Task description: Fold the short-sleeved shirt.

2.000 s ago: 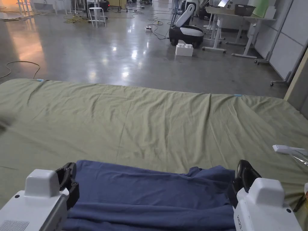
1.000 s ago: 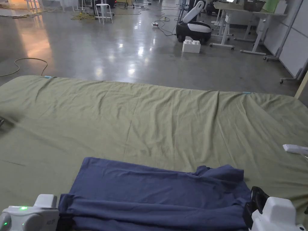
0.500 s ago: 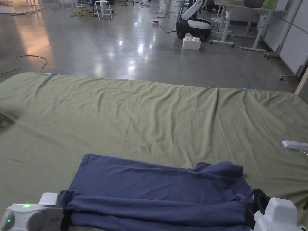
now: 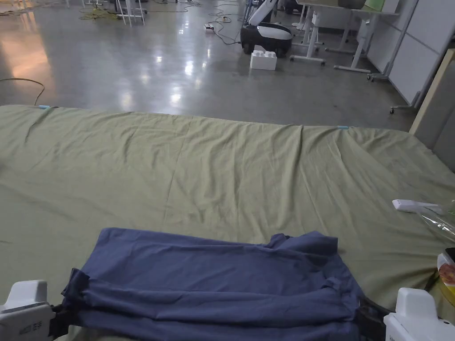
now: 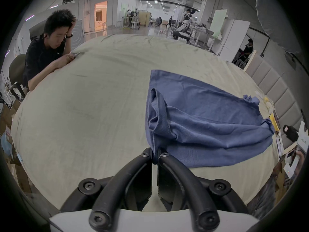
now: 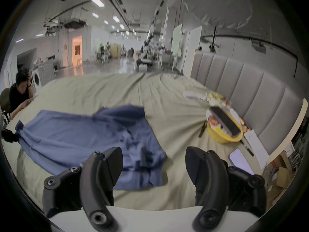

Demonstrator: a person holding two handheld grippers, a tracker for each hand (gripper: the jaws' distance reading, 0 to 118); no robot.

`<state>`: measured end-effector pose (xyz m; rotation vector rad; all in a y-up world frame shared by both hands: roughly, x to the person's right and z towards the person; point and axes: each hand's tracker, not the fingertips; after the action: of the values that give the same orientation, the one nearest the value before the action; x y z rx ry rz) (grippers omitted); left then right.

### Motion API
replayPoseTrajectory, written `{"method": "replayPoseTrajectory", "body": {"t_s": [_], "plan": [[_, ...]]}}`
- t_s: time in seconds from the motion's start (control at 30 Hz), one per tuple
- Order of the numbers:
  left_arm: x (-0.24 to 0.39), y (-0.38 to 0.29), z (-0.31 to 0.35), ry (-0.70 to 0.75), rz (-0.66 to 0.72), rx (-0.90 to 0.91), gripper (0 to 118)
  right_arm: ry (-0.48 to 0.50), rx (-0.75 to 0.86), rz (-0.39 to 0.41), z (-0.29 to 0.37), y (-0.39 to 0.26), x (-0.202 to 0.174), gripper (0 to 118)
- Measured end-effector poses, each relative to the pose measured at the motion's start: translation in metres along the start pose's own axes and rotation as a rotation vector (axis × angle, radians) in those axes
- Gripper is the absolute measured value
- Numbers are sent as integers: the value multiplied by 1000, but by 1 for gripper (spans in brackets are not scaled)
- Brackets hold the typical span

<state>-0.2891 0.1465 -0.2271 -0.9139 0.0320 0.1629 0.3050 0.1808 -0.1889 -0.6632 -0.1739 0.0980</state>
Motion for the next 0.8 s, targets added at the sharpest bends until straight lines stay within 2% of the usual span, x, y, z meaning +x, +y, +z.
{"method": "replayPoseTrajectory", "body": {"t_s": [0.13, 0.2, 0.3, 0.33, 0.4, 0.47, 0.5, 0.53, 0.63, 0.8], "plan": [[9, -5, 11, 3, -8, 9, 5, 90, -185, -25, -29, -16, 13, 81], [12, -7, 13, 3, -7, 9, 5, 104, -241, 3, -43, -25, 10, 80], [12, -11, 12, 8, -8, 0, 5, 136, -311, 66, -61, -37, -1, 69], [12, -12, 11, 7, -8, -7, 5, 143, -312, 62, -67, -40, -4, 66], [14, -15, 10, 11, -12, -12, 5, 196, -315, 29, -72, -44, -6, 48], [14, -15, 10, 10, -11, -18, 5, 181, -306, 35, -68, -41, -9, 34], [15, -16, 11, 11, -10, -18, 5, 208, -298, 22, -67, -39, -10, 16], [16, -17, 12, 11, -11, -13, 5, 220, -297, 10, -66, -38, -11, 11], [13, -14, 14, 9, -13, -4, 5, 184, -295, 59, -60, -34, -15, 10], [10, -3, 34, -25, 9, 36, 5, 181, -234, 52, -32, -13, -8, 9]]}}
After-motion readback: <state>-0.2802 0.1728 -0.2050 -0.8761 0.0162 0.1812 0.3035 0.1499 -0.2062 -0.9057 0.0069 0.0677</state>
